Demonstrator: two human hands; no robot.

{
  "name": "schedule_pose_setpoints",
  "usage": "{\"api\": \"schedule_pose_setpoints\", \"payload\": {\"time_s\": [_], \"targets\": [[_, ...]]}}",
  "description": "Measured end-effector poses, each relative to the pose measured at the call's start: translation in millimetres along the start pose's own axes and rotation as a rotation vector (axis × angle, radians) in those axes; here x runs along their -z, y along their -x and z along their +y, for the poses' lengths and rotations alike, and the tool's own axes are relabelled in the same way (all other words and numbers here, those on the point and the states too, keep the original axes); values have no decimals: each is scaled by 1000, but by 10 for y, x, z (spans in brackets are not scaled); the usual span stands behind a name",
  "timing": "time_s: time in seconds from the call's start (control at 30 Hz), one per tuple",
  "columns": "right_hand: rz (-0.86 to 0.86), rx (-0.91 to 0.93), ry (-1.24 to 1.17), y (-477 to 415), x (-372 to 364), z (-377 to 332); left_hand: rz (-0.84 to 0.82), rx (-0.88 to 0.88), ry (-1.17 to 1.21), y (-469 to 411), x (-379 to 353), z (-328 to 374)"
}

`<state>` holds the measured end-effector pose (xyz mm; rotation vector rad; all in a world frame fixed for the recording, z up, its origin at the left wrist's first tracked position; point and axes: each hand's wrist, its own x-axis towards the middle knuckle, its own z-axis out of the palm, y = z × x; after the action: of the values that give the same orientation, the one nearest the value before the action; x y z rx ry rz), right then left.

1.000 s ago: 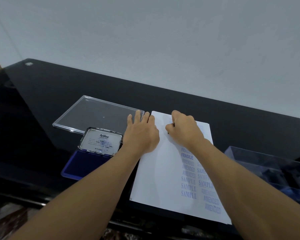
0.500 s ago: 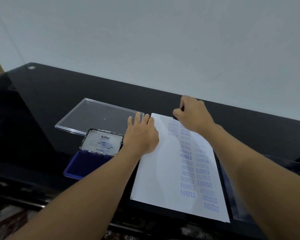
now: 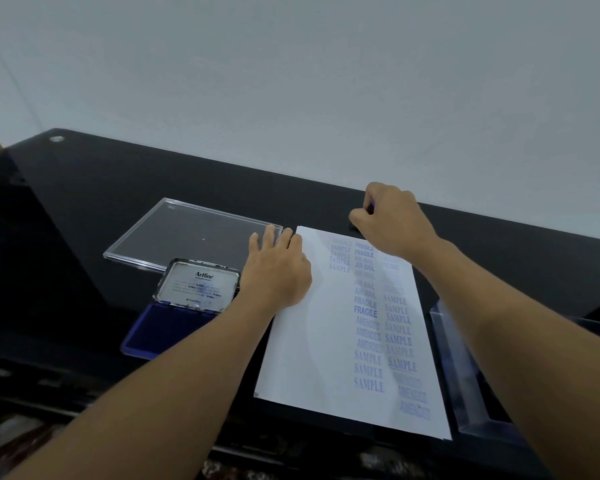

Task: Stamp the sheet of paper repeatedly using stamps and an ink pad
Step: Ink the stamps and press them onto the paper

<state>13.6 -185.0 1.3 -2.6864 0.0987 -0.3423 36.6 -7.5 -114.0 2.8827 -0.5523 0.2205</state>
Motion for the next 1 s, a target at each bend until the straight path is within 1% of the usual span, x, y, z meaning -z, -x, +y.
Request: {"api": "schedule_pose_setpoints", "payload": {"time_s": [0.2, 0.33, 0.47, 0.63, 0.73, 0.8, 0.9, 1.0], "targets": [[9, -13, 17, 190, 253, 119, 5, -12, 17, 5, 15, -5], [-44, -36, 38, 436, 495, 282, 7, -2, 21, -4, 27, -9], [-92, -53, 70, 753, 738, 469, -54, 12, -12, -22, 96, 29], [-101, -83, 74, 1176, 986, 689, -134, 54, -92, -45, 259, 122], [-104, -124, 36, 1406, 1084, 787, -140, 60, -43, -38, 366, 289], [-125, -167, -32, 1540, 1125, 814, -155, 44, 8, -10, 436, 450], [-192, -188, -142, 1715, 1130, 825, -178, 3, 93, 117, 508, 725], [-276, -184, -130, 1839, 1085, 834, -202, -62, 156, 344, 511, 992]]}}
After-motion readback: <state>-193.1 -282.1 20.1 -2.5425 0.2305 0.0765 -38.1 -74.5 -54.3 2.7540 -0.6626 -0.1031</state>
